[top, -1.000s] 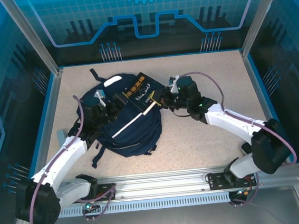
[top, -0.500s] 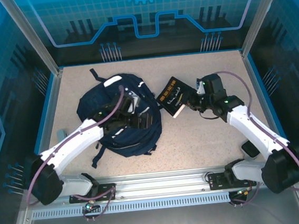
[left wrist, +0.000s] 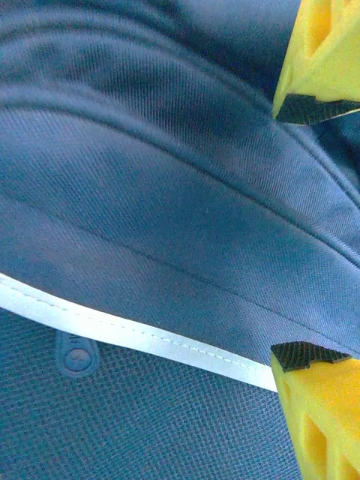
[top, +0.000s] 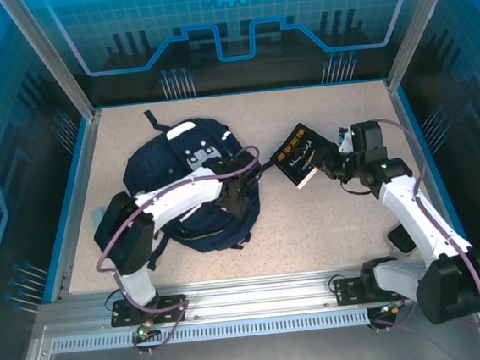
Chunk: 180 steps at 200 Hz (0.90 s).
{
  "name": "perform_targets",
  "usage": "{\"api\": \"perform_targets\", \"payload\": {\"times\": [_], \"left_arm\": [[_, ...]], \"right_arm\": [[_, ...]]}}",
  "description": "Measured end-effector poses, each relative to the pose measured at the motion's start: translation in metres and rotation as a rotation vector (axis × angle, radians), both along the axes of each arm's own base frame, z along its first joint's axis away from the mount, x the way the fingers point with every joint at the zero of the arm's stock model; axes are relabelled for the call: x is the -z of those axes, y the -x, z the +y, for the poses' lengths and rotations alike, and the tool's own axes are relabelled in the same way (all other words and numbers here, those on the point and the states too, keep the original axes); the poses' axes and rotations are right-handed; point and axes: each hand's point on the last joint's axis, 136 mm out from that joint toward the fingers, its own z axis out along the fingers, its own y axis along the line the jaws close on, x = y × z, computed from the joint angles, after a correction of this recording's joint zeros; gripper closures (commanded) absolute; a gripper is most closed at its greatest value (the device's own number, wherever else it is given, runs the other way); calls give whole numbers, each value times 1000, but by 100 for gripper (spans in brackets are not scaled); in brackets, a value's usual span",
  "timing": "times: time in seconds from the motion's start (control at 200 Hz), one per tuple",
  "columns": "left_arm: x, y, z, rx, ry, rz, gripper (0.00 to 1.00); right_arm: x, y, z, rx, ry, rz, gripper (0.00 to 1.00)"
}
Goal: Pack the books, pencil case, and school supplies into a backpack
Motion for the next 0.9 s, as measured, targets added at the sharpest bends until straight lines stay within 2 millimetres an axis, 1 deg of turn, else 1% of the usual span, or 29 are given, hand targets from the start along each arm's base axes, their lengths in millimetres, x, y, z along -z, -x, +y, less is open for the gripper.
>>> {"api": "perform_targets", "payload": {"times": [0.095,0.245,0.335,0.435,0.52,0.595,0.625,0.755,0.805,0.9], "left_arm": [[7,-2,3,-15,-49,10,30],[8,-10,2,-24,-89,2,39],[9,-11,5,-29,-108,-6,45],[9,-12,6,-35,-116,-10,56],[10,-11,4,-36,-118,-14,68],[9,-10,4,-40,-125,-23,76],[7,-11,4,-38,-132,-28,80],[-7,-18,6,-40,-155,-70,89],[-17,-23,6,-39,-155,-104,93],[-41,-29,8,-30,-148,-167,95]], "right_arm": [[-1,1,1,-9,-5,-3,92],[0,4,1,-8,-6,-3,92],[1,4,1,-8,-6,-2,91],[1,5,1,-13,-5,-2,92],[1,6,2,-22,-2,-2,92],[2,7,2,-33,4,-3,92],[2,8,3,-38,4,-3,92],[2,10,5,-59,3,-4,92],[2,10,5,-65,5,-6,91],[2,12,6,-78,7,-8,91]]}}
